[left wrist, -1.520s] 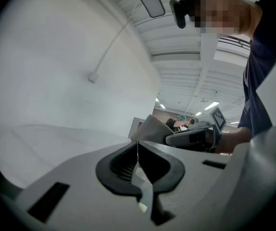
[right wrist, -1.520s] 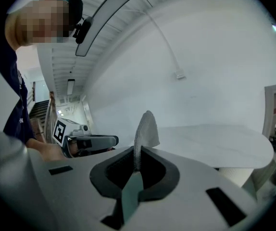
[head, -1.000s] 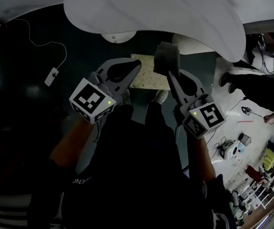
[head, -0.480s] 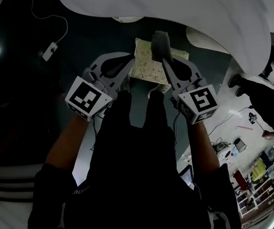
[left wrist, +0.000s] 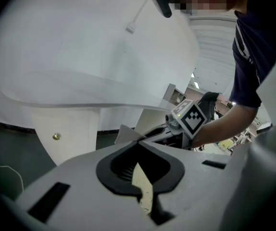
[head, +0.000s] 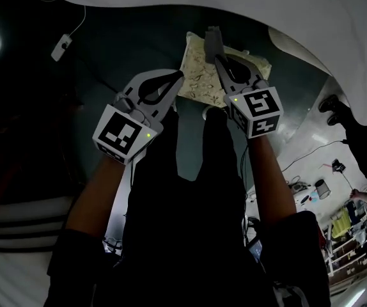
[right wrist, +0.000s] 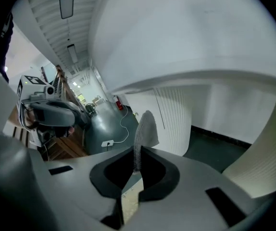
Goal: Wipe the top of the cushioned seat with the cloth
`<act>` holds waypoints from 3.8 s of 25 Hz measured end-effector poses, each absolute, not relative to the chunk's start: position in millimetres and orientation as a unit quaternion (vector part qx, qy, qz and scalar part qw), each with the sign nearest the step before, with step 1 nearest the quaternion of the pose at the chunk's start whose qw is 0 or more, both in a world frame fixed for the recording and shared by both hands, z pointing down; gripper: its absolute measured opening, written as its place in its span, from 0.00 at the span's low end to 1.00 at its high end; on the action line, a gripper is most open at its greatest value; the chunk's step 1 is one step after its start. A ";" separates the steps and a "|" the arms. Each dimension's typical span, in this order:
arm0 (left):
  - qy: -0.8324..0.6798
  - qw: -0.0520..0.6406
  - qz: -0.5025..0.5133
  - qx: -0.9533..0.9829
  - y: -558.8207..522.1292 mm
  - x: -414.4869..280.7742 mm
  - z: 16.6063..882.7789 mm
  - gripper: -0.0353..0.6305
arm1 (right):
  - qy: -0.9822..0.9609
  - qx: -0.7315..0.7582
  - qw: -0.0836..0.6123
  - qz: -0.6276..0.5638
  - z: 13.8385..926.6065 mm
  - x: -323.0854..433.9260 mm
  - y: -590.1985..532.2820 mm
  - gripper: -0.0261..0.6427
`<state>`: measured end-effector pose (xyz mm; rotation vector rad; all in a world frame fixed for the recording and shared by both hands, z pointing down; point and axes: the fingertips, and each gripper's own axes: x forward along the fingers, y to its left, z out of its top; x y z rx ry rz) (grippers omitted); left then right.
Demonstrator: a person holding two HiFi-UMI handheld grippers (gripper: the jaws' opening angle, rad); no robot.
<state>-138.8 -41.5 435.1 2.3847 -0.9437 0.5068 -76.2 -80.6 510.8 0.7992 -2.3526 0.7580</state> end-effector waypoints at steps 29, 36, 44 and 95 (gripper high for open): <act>-0.318 0.339 0.212 0.860 -49.7 -139.7 582.9 0.06 | -0.786 0.307 0.354 0.403 742.7 -78.4 -73.8 0.09; -0.291 0.334 0.221 0.869 -62.9 -90.7 583.1 0.06 | -0.773 0.330 0.353 0.411 746.1 -24.5 -79.3 0.09; -0.251 0.326 0.234 0.881 -60.2 -18.7 584.1 0.06 | -0.755 0.363 0.348 0.421 751.8 57.9 -69.7 0.09; -0.300 0.321 0.204 0.875 2.3 -122.4 562.0 0.06 | -0.801 0.322 0.332 0.381 683.7 -72.8 2.3 0.09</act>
